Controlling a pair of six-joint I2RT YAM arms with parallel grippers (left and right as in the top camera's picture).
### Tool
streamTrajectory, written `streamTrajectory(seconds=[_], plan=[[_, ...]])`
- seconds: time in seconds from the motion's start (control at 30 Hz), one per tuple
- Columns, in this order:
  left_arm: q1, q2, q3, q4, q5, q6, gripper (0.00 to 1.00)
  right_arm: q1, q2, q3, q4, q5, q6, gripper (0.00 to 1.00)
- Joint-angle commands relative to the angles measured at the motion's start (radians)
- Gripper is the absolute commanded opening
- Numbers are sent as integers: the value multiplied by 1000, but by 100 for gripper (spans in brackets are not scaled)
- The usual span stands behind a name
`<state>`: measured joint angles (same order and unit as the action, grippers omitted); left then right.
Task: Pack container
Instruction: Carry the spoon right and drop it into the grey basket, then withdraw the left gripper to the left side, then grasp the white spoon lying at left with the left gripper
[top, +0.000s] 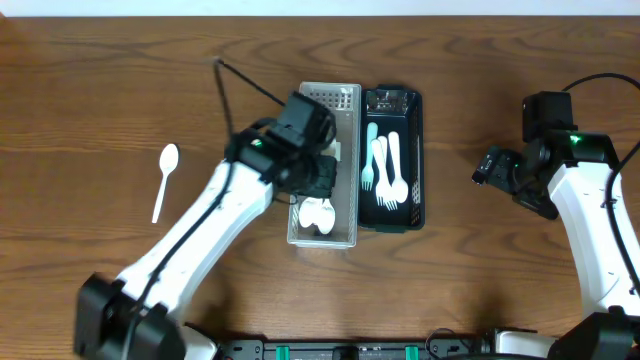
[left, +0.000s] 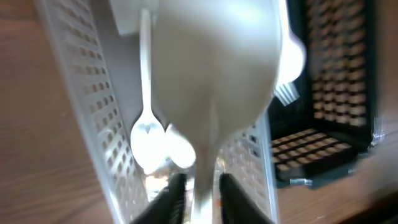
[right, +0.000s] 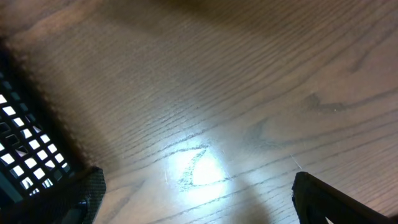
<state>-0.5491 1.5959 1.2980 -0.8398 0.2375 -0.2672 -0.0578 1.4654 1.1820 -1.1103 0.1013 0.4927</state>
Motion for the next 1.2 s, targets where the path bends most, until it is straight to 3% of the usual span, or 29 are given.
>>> streamTrajectory(seconds=[0.0, 0.03, 0.1, 0.3, 0.53, 0.73, 0.87, 0.97, 1.17], plan=[[-2, 63, -7, -3, 2, 10, 50, -1, 1, -2, -4, 4, 7, 99], [6, 65, -2, -10, 2, 13, 61, -1, 1, -2, -5, 5, 6, 99], [31, 53, 23, -43, 2, 45, 68, -1, 1, -2, -5, 11, 6, 99], [206, -24, 192, -277, -24, 183, 76, -1, 1, -2, -7, 26, -1, 99], [492, -73, 220, -359, -300, 269, 76, -1, 1, -2, -3, 26, 0, 99], [696, 15, 198, -295, -302, 443, 74, -1, 1, -2, -2, 26, 0, 99], [763, 112, 198, -295, -302, 518, 73, -1, 1, -2, -5, 26, 0, 99], [782, 188, 198, -284, -302, 568, 67, -1, 1, -2, -4, 26, 0, 99], [785, 319, 198, -254, -302, 589, 66, -1, 1, -2, -1, 26, 0, 99]])
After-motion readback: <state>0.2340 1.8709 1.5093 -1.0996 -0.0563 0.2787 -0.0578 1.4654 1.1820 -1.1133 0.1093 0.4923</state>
